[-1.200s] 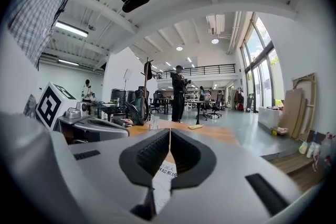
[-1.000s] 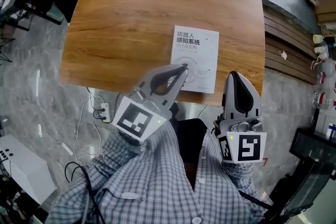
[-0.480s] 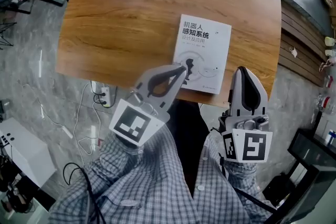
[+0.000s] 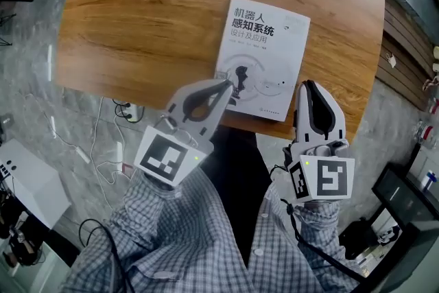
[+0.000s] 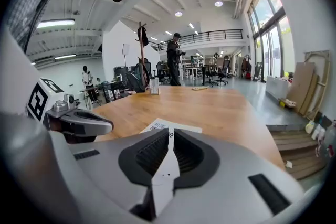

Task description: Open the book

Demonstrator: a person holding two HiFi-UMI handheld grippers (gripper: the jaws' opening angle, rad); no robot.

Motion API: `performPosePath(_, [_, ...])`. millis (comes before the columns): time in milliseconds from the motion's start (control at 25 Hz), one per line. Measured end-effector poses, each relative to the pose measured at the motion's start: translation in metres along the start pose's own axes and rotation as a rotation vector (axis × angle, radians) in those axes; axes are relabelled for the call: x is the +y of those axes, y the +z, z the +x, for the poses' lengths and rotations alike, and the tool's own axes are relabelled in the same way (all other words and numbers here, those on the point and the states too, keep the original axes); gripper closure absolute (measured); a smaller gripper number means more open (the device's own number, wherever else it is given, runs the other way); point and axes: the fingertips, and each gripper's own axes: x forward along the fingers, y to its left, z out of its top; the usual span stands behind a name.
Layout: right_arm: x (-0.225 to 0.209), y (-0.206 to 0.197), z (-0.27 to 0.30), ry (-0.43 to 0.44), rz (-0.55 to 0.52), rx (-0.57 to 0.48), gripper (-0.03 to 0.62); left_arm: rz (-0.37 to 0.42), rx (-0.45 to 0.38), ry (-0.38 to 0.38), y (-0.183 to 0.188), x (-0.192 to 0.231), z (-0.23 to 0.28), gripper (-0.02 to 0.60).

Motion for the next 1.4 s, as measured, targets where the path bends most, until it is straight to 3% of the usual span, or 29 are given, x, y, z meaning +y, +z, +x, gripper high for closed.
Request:
performPosePath(160, [-0.004, -0.030, 0.012, 0.037, 0.033, 0.088, 0.569, 0.007, 0.028, 0.024, -0.016, 0.006, 0.012, 0.572])
performPosePath(360, [-0.020, -0.063, 0.022, 0.045, 0.152, 0.203, 0.568, -0.058, 0.043, 0.041, -0.030, 0.009, 0.022, 0.572])
performPosePath(480, [-0.024, -0.080, 0.028, 0.069, 0.193, 0.268, 0.491, -0.082, 0.078, 0.054, -0.043, 0.010, 0.024, 0.572])
performPosePath(600, [-0.026, -0.096, 0.033, 0.097, 0.232, 0.333, 0.484, -0.088, 0.074, 0.054, -0.048, 0.006, 0.029, 0.572])
performPosePath(840, [-0.023, -0.113, 0.041, 0.167, 0.451, 0.435, 0.471, -0.099, 0.077, 0.068, -0.054, 0.007, 0.034, 0.572])
performPosePath(1080, [-0.025, -0.117, 0.044, 0.213, 0.442, 0.505, 0.473, -0.121, 0.103, 0.080, -0.063, 0.012, 0.031, 0.572])
performPosePath(1400, [-0.024, -0.118, 0.042, 0.256, 0.569, 0.491, 0.530, -0.090, 0.073, 0.057, -0.061, 0.008, 0.029, 0.572])
